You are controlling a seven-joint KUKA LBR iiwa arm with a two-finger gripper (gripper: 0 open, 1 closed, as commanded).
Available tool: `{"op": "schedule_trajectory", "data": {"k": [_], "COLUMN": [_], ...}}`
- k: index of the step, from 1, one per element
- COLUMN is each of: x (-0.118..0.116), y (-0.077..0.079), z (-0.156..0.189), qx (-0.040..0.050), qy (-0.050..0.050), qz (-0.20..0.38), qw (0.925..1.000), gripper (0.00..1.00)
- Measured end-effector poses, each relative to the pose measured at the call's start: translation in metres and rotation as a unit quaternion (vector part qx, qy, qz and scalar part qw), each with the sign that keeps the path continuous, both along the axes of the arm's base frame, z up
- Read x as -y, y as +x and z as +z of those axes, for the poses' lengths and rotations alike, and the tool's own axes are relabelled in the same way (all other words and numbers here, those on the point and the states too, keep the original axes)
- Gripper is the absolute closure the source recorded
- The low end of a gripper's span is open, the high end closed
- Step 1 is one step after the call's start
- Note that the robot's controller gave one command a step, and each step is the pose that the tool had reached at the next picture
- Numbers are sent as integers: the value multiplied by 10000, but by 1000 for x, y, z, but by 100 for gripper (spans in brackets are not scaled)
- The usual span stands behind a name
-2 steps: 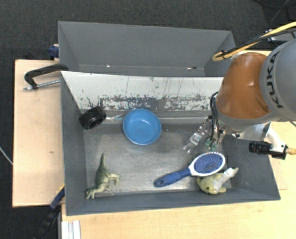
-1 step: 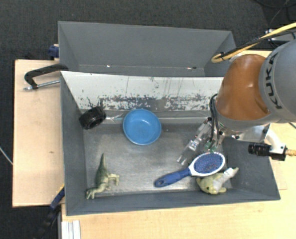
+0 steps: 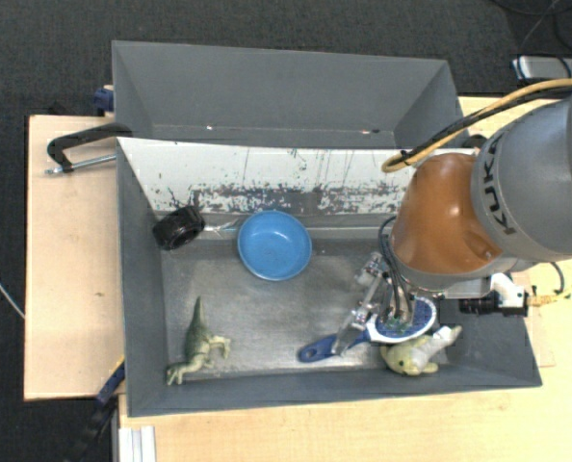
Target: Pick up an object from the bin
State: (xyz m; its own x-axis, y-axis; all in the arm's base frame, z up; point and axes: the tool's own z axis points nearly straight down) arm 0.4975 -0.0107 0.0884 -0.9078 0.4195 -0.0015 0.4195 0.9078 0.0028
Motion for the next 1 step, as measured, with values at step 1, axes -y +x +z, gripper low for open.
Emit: {"op": "schedule_trajectory", "data": {"k": [1], "x": [-8], "y": [-5], "z": [0], "qx": [-124], "qy": [73], "qz": [43], "qw": [9999], "gripper": [100]}}
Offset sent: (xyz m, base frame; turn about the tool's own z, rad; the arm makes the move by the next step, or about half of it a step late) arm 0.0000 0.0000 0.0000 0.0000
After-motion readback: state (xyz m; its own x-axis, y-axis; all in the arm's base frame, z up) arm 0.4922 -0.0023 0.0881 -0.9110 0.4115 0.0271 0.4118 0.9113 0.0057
